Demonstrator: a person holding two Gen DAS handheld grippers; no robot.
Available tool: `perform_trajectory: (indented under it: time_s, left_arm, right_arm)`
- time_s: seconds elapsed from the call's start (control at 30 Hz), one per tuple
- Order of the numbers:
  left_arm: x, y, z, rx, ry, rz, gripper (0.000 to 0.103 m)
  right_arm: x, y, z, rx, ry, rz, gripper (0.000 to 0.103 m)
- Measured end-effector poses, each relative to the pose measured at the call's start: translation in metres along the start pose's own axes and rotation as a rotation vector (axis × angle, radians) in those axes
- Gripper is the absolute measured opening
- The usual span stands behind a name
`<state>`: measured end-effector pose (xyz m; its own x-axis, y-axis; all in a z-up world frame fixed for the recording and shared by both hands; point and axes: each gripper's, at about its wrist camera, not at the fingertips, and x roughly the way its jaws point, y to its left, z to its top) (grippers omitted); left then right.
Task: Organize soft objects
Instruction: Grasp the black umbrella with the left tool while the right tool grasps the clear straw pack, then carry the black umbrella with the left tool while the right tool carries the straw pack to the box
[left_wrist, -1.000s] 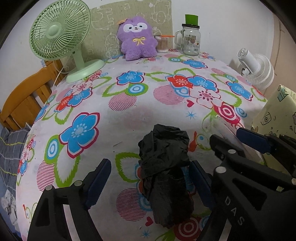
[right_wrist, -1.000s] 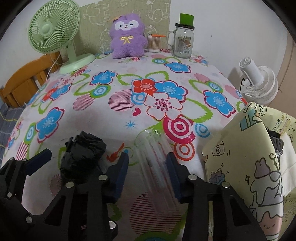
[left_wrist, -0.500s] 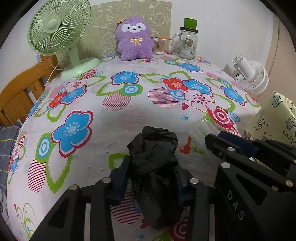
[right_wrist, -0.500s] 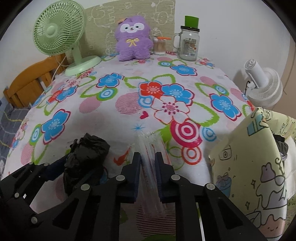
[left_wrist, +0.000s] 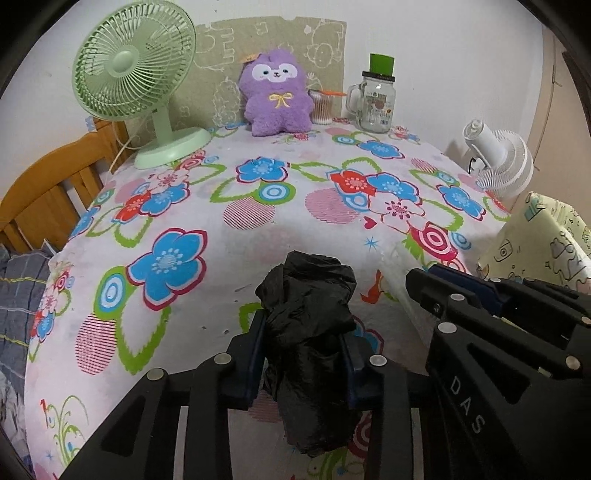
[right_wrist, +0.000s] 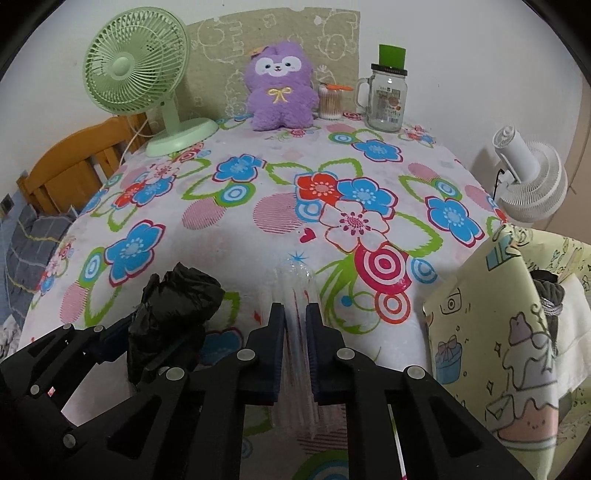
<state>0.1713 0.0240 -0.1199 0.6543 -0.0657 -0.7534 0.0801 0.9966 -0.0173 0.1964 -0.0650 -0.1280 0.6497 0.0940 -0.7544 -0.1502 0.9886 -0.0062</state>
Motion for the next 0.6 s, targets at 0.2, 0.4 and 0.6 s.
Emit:
perform_trajectory:
  time_s: [0.2, 0.4, 0.6]
  left_arm:
    - [-0.016, 0.002, -0.004, -0.005, -0.026, 0.011, 0.034]
    - [-0.035, 0.001, -0.006, -0.008, -0.058, 0.019, 0.034]
    - [-0.056, -0.001, -0.007, -0.006, -0.096, 0.028, 0.034]
  right_arm:
    - [-0.015, 0.004, -0.003, -0.009, -0.025, 0.011, 0.014]
    - [-0.034, 0.008, -0.005, -0.018, -0.054, 0.015, 0.014]
    - [-0.055, 0.009, -0.007, -0.023, -0.091, 0.020, 0.014]
